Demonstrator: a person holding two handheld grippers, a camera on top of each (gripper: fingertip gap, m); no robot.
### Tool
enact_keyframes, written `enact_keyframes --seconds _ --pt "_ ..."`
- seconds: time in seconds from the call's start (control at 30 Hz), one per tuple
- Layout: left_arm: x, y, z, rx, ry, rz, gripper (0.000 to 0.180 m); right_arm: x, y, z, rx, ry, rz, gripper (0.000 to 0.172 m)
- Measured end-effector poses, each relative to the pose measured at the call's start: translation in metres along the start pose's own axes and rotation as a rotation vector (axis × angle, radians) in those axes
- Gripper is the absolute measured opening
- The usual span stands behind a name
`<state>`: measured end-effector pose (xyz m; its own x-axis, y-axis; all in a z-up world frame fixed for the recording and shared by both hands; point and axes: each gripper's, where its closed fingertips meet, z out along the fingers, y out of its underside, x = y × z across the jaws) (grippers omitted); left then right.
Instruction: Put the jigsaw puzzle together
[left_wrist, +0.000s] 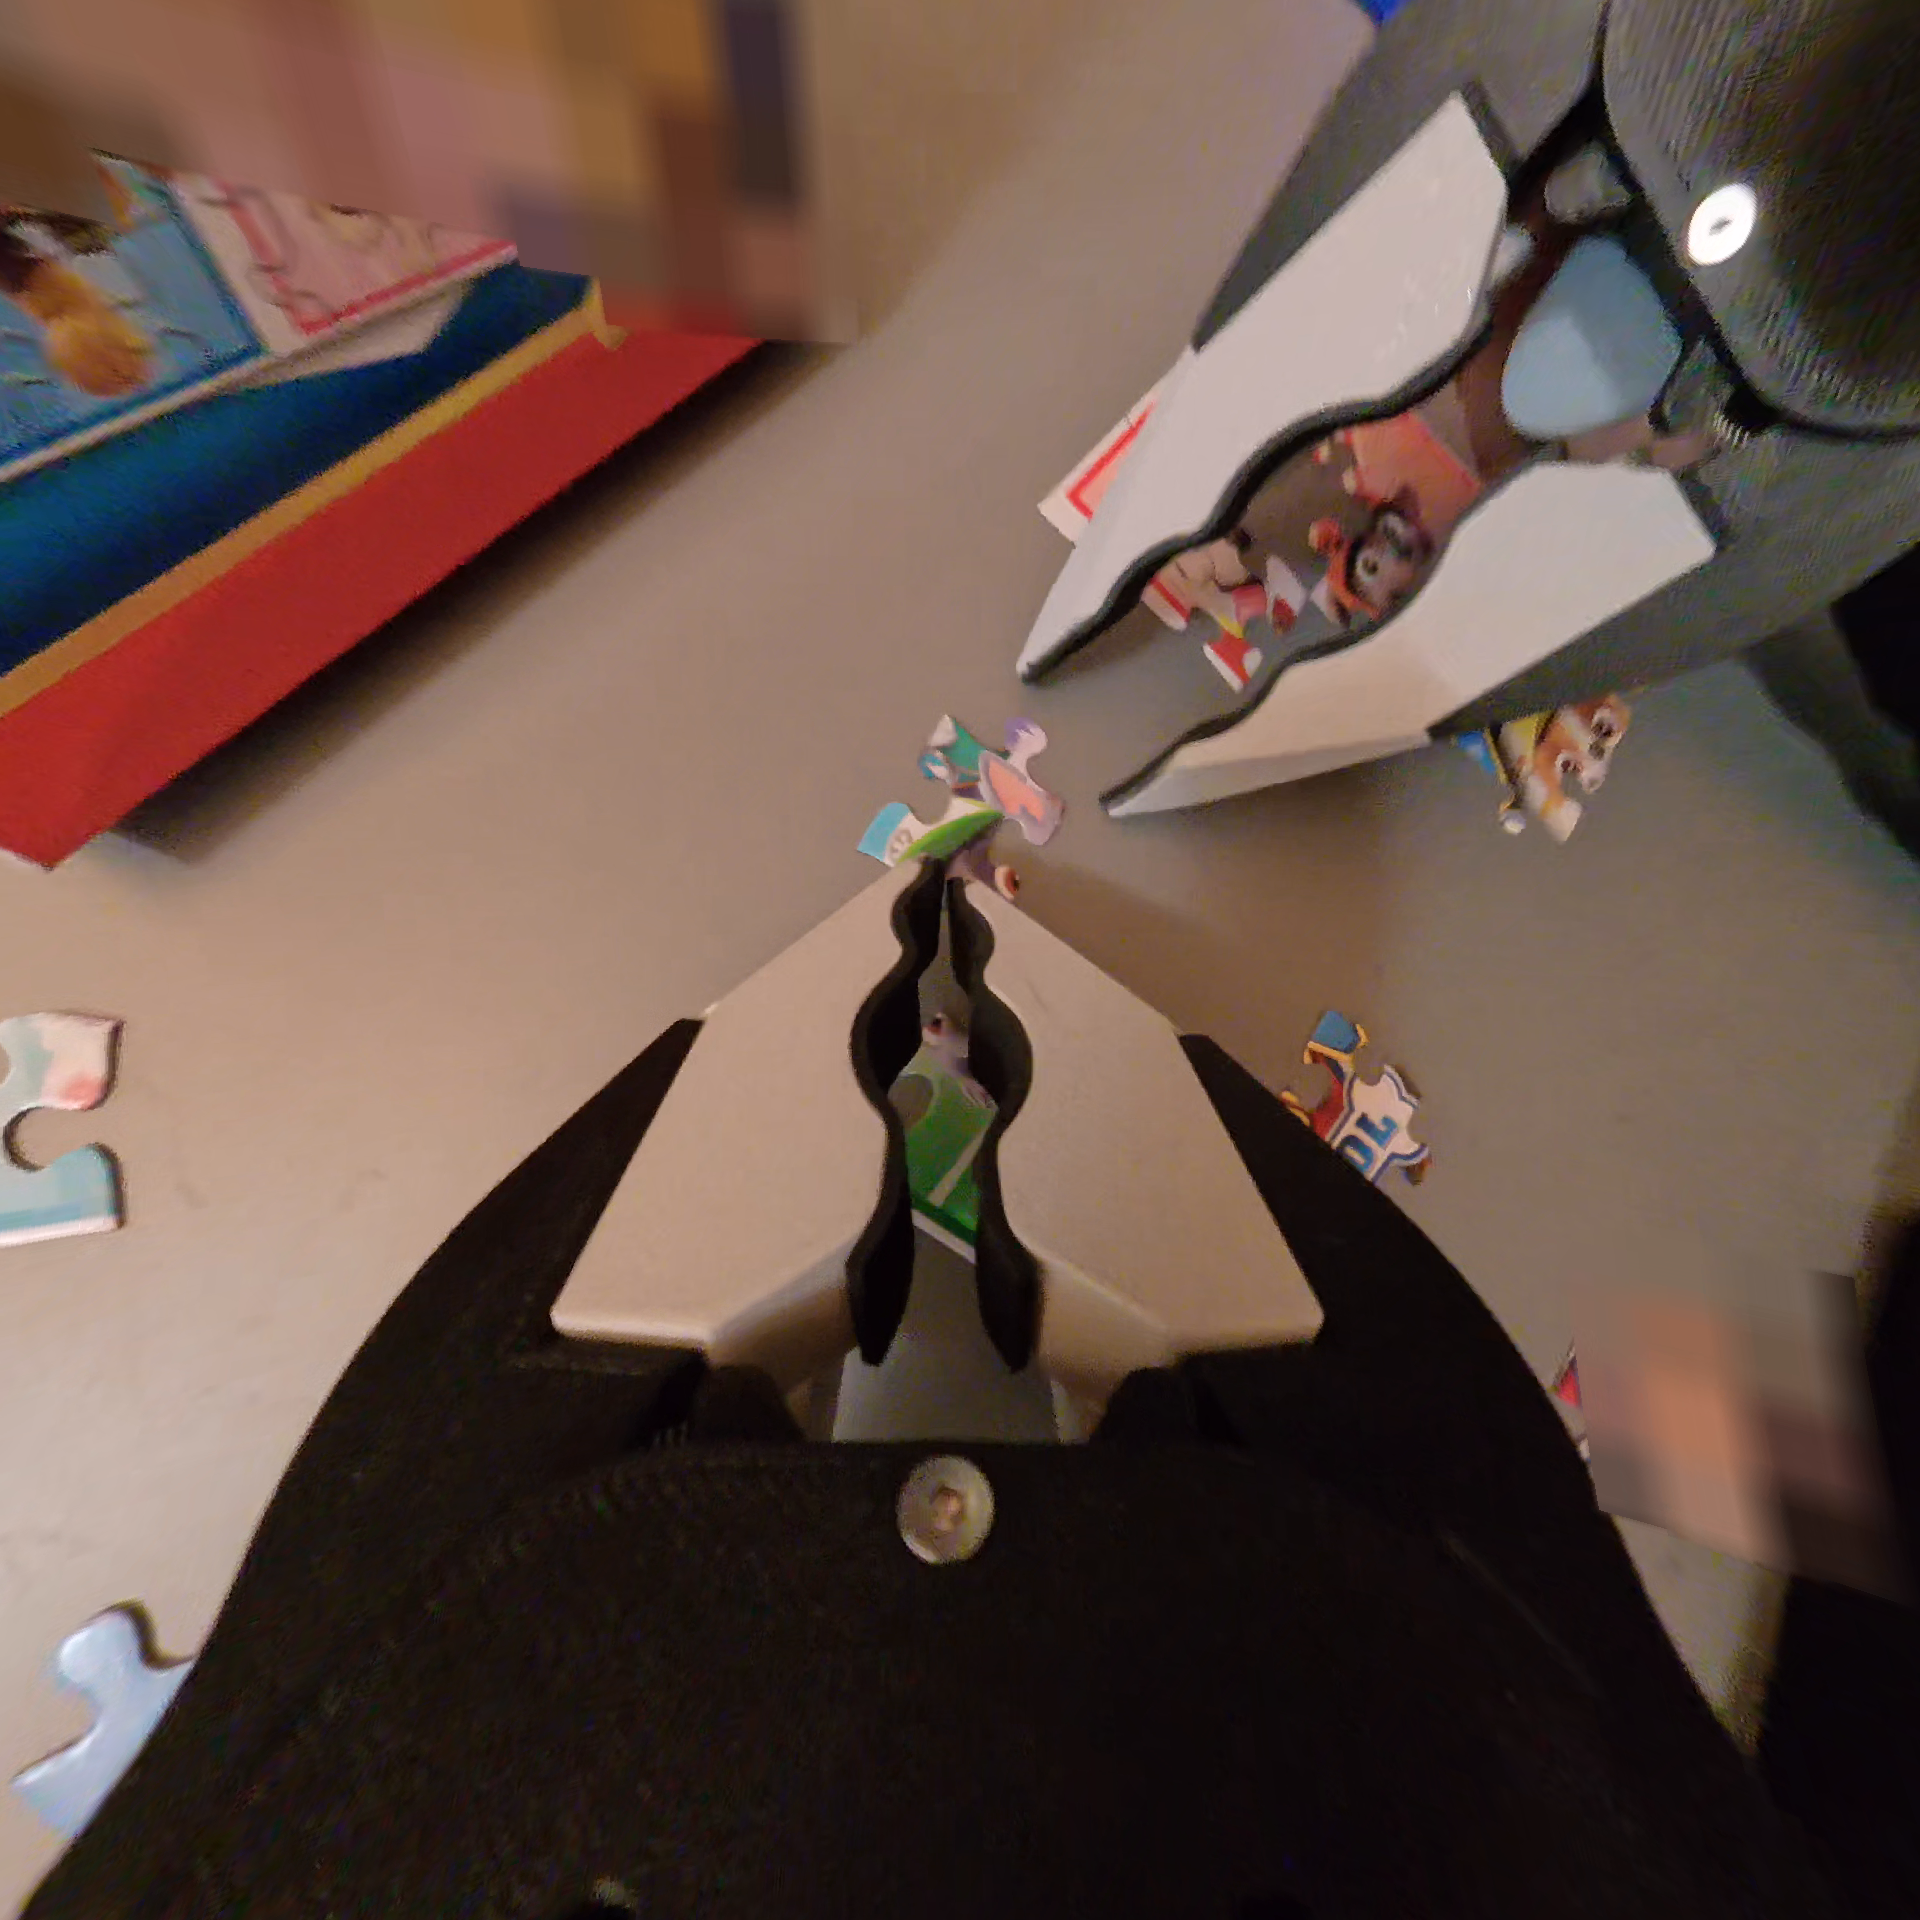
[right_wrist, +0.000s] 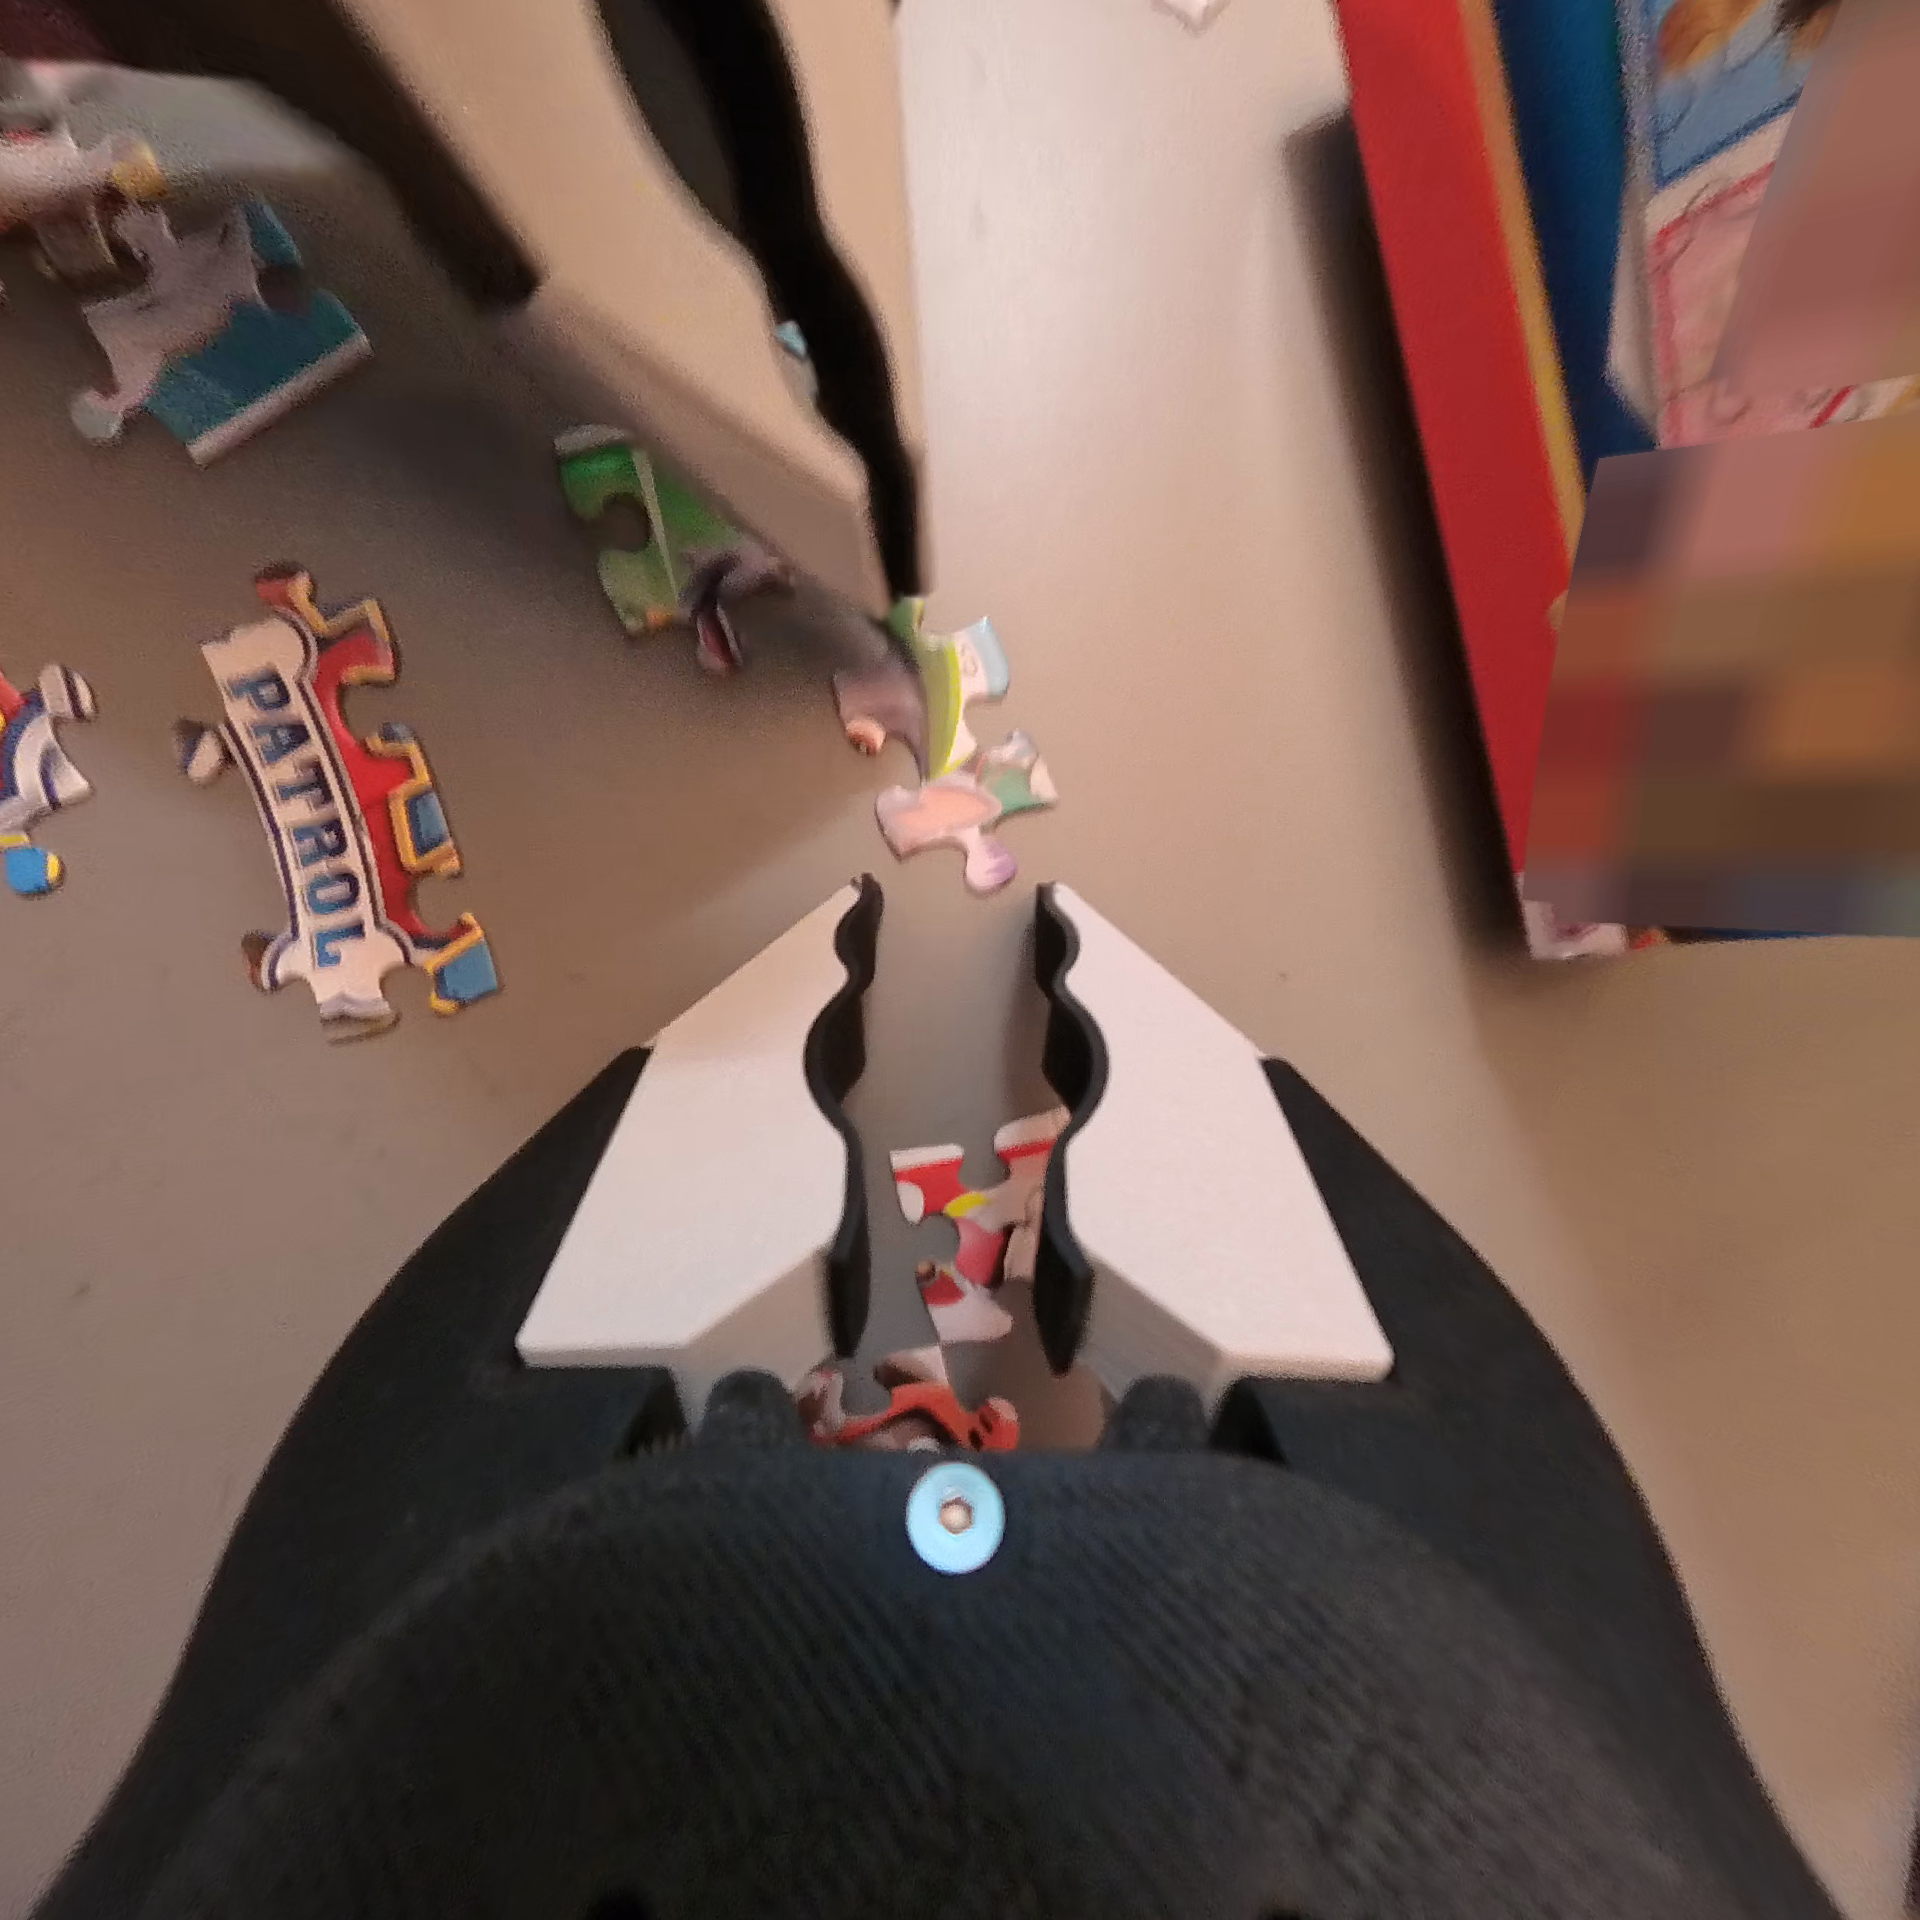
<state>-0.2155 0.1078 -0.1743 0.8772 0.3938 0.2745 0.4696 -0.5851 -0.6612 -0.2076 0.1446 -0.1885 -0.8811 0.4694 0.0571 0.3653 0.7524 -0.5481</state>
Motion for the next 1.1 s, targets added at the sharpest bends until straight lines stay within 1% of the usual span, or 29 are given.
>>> enact_keyframes --seconds 0.1,0.23,0.53,0.7,0.83,0.97,1.1 --pt "-0.014 -0.006 -0.009 0.048 -0.020 -0.058 0.000 -0.001 -0.011 0.003 0.040 -0.021 0.008 0.035" --pt "-0.025 -0.001 -0.013 0.046 -0.051 -0.075 0.000 -0.001 -0.013 0.013 0.026 -0.041 -0.006 0.041" --pt "-0.025 0.007 -0.016 0.025 -0.060 -0.050 0.000 -0.003 -0.010 0.011 0.037 -0.056 0.019 0.035" --pt "-0.019 0.009 -0.020 0.026 -0.053 -0.036 0.000 -0.004 -0.008 0.010 0.036 -0.066 0.004 0.032" --pt "-0.015 0.016 -0.025 0.012 -0.064 -0.019 0.000 0.000 -0.005 0.008 0.025 -0.080 -0.011 0.032" --pt "-0.012 0.022 -0.036 0.027 -0.068 -0.036 0.000 0.000 -0.002 0.006 0.015 -0.089 -0.027 0.032" --pt "-0.014 0.022 -0.058 0.081 -0.074 -0.090 0.000 -0.001 0.000 0.005 0.007 -0.093 -0.040 0.032"
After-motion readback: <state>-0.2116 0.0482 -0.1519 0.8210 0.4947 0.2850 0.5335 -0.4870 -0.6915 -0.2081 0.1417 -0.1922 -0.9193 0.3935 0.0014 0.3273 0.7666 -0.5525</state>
